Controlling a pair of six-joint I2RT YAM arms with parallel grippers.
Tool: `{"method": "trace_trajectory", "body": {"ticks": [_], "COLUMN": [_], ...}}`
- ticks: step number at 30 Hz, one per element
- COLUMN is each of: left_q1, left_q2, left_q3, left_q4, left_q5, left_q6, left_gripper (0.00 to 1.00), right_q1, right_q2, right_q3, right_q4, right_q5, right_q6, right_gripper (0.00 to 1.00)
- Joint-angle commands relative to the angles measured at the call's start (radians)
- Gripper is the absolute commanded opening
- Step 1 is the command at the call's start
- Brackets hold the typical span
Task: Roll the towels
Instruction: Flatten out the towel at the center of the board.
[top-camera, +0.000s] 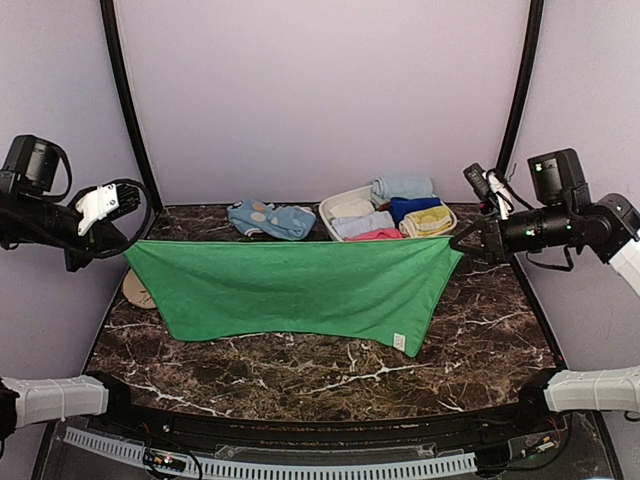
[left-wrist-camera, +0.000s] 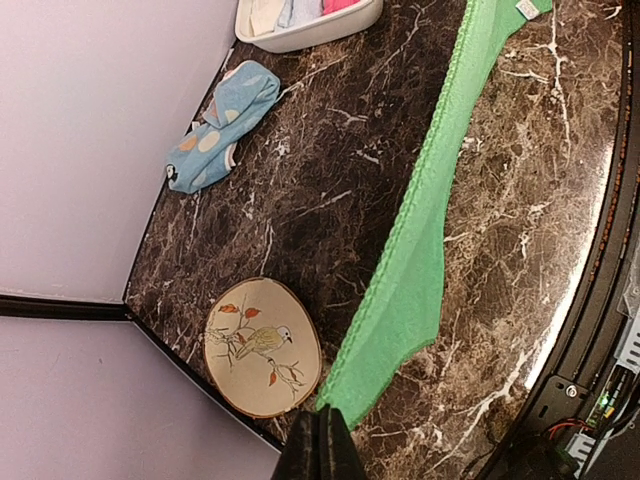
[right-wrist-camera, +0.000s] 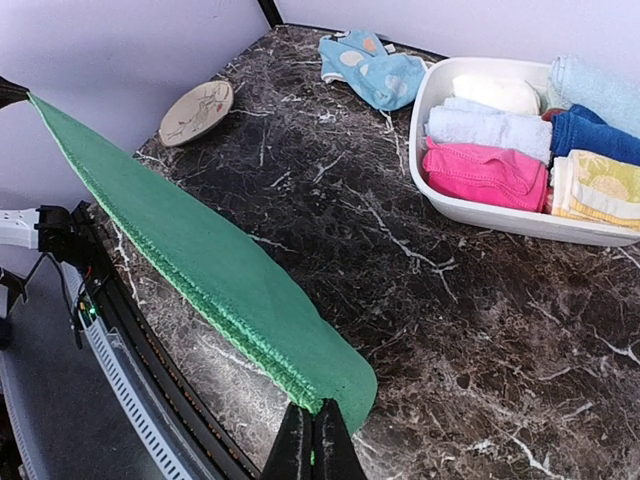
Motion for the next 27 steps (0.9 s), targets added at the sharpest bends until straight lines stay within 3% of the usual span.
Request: {"method": "trace_trajectory", "body": {"ticks": [1,6,12,20,27], "left_q1": [0.005,0.004,0.004,0.004,0.004], "left_q2": [-0.07,-0.138,-0.099,0.095,0.364], "left_q3": [0.067,0.082,0.007,-0.27,-0.347], "left_q4": [-0.112,-0.113,-0.073,0.305,0.634], "left_q5": [0.004,-0.013,0.046,-0.102,-0.257], "left_q6": [-0.025,-0.008,-0.01,0.011,0.033], "left_gripper": [0.0,0.0,0.0,0.0,0.0], "right_q1": [0.013,0.017,0.018,-0.001,-0.022], "right_q2": [-0.067,-0.099,-0.059,0.157,0.358], "right_q3": [0.087,0.13,0.088,-0.036,-0.054], "right_q4": [-0.072,-0.128,-0.094,0.114,0.231], "right_q5": [-0.013,-0.015,0.059,0.161,0.206], "right_q6": [0.042,0.063,0.054,-0.045,-0.114], "right_gripper": [0.0,0.0,0.0,0.0,0.0]}}
